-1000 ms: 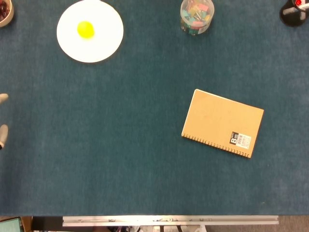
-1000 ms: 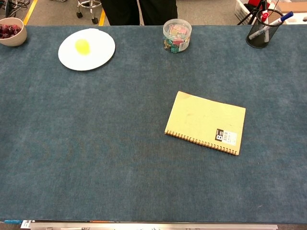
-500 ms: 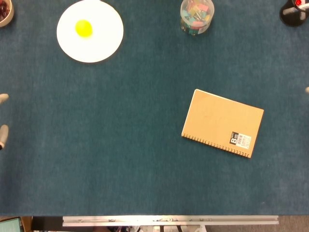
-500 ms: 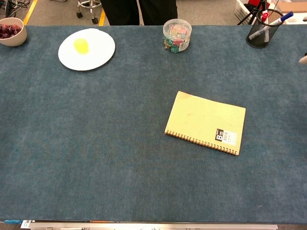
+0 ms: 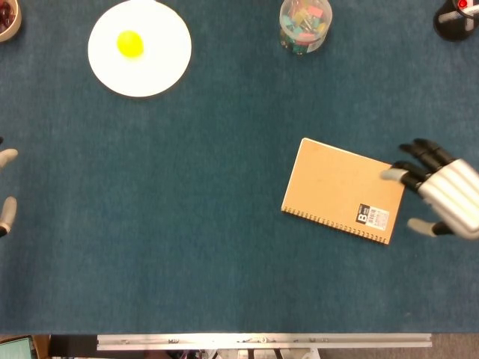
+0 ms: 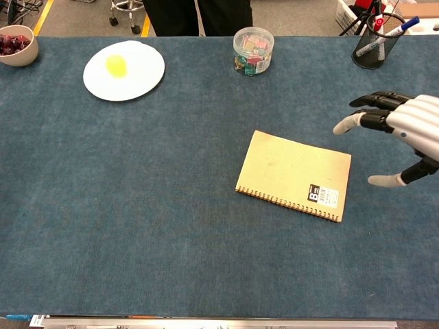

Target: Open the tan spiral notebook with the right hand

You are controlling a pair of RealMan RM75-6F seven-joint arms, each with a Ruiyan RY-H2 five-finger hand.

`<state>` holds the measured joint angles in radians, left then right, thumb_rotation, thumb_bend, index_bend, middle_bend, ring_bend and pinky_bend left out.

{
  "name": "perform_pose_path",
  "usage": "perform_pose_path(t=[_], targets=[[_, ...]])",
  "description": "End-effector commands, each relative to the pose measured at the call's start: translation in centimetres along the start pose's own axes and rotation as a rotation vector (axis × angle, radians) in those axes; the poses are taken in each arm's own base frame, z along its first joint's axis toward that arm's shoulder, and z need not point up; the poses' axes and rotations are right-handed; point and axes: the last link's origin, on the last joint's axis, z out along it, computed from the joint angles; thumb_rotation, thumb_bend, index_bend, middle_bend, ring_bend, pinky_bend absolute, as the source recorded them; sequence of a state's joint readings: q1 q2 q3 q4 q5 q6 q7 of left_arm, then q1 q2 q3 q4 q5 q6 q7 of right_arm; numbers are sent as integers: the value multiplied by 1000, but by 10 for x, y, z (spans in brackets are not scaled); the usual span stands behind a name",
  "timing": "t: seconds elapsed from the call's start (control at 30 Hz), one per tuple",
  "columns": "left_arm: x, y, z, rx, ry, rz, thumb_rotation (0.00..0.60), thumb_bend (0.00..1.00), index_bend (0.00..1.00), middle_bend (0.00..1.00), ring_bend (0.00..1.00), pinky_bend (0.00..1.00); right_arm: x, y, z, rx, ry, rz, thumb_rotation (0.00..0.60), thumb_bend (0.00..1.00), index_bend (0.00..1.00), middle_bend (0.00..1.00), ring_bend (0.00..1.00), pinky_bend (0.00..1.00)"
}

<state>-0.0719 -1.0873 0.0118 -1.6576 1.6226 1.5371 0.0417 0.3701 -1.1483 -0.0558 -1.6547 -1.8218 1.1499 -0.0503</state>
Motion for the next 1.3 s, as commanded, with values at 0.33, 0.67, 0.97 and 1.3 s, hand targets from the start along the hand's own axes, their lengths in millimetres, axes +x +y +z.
perform_pose_path(t=[0.33,0.67,0.97,1.3], targets=[[-1,-1,-2,6,-3,-3,600,398,202,137,142,193,-18,-47,44,211,-135,37,600,113,278,347,113,119],[0,-4,-4,14,1,-3,600,398,202,137,142,193,-30,-65,74,269,-203,34,600,117,278,368,113,119],[2,-8,-6,27,8,-4,600,398,202,137,142,181,-44,-78,98,292,-268,4,600,118,278,374,113,119],[3,-11,-8,35,9,-3,600,398,202,137,142,181,-51,-84,111,291,-290,-8,600,117,278,377,113,119]])
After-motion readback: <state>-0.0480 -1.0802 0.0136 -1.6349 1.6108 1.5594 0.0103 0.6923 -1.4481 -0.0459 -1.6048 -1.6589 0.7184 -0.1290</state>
